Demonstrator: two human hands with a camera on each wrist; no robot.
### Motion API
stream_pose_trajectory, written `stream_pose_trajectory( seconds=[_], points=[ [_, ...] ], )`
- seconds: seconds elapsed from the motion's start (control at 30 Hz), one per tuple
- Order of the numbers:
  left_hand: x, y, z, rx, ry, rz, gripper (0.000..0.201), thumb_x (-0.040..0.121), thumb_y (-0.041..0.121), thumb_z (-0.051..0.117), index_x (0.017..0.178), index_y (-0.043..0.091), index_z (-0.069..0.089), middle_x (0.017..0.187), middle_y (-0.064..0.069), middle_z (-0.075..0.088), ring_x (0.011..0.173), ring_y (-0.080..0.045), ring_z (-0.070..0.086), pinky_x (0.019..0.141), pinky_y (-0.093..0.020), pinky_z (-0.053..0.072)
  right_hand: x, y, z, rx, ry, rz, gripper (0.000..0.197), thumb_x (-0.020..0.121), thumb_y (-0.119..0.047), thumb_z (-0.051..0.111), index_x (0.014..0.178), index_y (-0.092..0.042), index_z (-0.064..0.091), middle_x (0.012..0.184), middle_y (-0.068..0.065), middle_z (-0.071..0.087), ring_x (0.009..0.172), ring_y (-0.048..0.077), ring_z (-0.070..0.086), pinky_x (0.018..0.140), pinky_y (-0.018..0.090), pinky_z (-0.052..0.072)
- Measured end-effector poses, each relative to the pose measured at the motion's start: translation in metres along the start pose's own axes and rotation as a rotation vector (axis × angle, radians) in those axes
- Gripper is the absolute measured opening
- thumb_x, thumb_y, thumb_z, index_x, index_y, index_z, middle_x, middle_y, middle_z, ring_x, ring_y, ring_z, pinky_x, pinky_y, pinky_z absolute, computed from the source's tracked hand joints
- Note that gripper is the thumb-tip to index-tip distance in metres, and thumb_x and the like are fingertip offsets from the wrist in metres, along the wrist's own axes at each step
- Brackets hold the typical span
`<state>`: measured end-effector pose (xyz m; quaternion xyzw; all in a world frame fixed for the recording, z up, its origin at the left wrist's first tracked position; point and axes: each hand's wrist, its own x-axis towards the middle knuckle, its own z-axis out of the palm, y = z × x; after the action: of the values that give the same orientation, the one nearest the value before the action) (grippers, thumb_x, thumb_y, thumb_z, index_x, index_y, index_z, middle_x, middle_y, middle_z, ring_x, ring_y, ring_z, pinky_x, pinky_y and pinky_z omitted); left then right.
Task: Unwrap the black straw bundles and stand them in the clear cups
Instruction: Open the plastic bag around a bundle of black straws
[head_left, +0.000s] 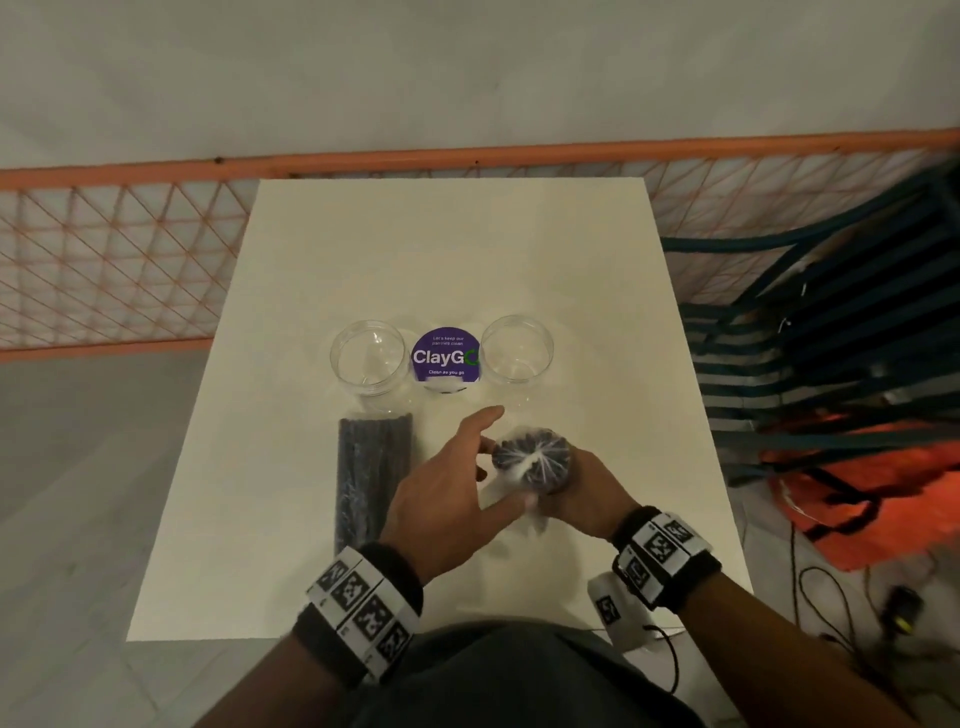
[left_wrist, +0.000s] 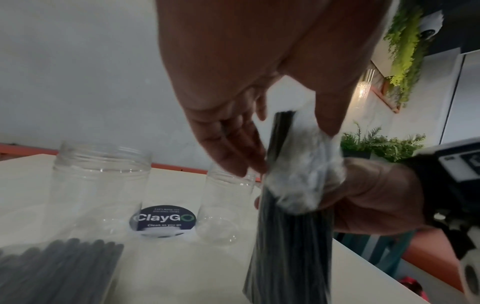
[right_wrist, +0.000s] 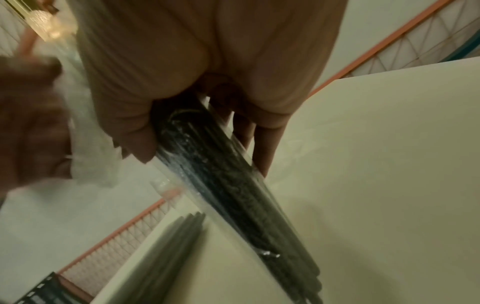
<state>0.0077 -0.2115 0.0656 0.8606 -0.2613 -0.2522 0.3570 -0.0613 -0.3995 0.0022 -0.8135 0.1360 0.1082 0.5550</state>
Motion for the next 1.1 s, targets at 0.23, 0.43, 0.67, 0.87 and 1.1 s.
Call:
stream_pose_trajectory(
  seconds=[0.23,0.43,0.67,0.87,1.1],
  points=[
    [0.002,-0.007,-0.005,0.159,0.066,0.026,0.025,0.092,0.036,0.06,0.115,0.035,0.068,0.09,0.012,0.074,0.08,-0.006,0.066,0.075,-0.028,0.055,0.0,0.009,-0.003,-0.044,0.026,0.113,0.049,0.071,-0.014,0.083,0.116,-0.016,0.063,0.104,-0.002,0.067,0.094,0.013,0.061,0.087,0.022,0.047],
    [0.006,0.019,-0.049,-0.348,-0.024,-0.024,0.012,0.104,0.025,0.048,0.094,0.019,0.054,0.078,0.002,0.066,0.069,-0.011,0.067,0.069,-0.034,0.053,-0.004,0.002,-0.015,0.058,-0.023,0.101,0.045,0.073,-0.012,0.078,0.106,-0.026,0.052,0.11,-0.004,0.067,0.096,0.017,0.067,0.08,0.024,0.057],
    [0.006,0.056,-0.077,-0.193,-0.028,0.293,0.006,0.094,0.022,0.068,0.098,0.025,0.071,0.092,0.016,0.073,0.087,-0.009,0.069,0.076,-0.021,0.051,-0.022,-0.016,-0.03,0.115,0.093,-0.036,0.059,0.073,-0.019,0.058,0.13,-0.03,0.048,0.123,-0.004,0.063,0.121,0.014,0.056,0.106,0.052,0.04],
    [0.013,0.072,-0.068,-0.145,0.002,0.329,0.004,0.092,0.026,0.071,0.095,0.027,0.074,0.089,0.015,0.076,0.086,-0.004,0.07,0.075,-0.021,0.051,-0.04,-0.052,-0.012,0.059,0.219,-0.34,0.083,0.073,-0.061,0.067,0.137,-0.017,0.037,0.137,0.002,0.048,0.129,0.024,0.047,0.104,0.045,0.042],
    [0.013,0.065,-0.066,-0.234,0.03,0.274,0.01,0.091,0.02,0.072,0.097,0.026,0.077,0.092,0.016,0.076,0.09,-0.002,0.071,0.079,-0.016,0.051,-0.033,-0.046,-0.016,-0.144,0.419,-0.242,0.066,0.07,-0.041,0.08,0.125,-0.03,0.044,0.116,-0.01,0.056,0.104,0.004,0.057,0.089,0.036,0.053]
  ],
)
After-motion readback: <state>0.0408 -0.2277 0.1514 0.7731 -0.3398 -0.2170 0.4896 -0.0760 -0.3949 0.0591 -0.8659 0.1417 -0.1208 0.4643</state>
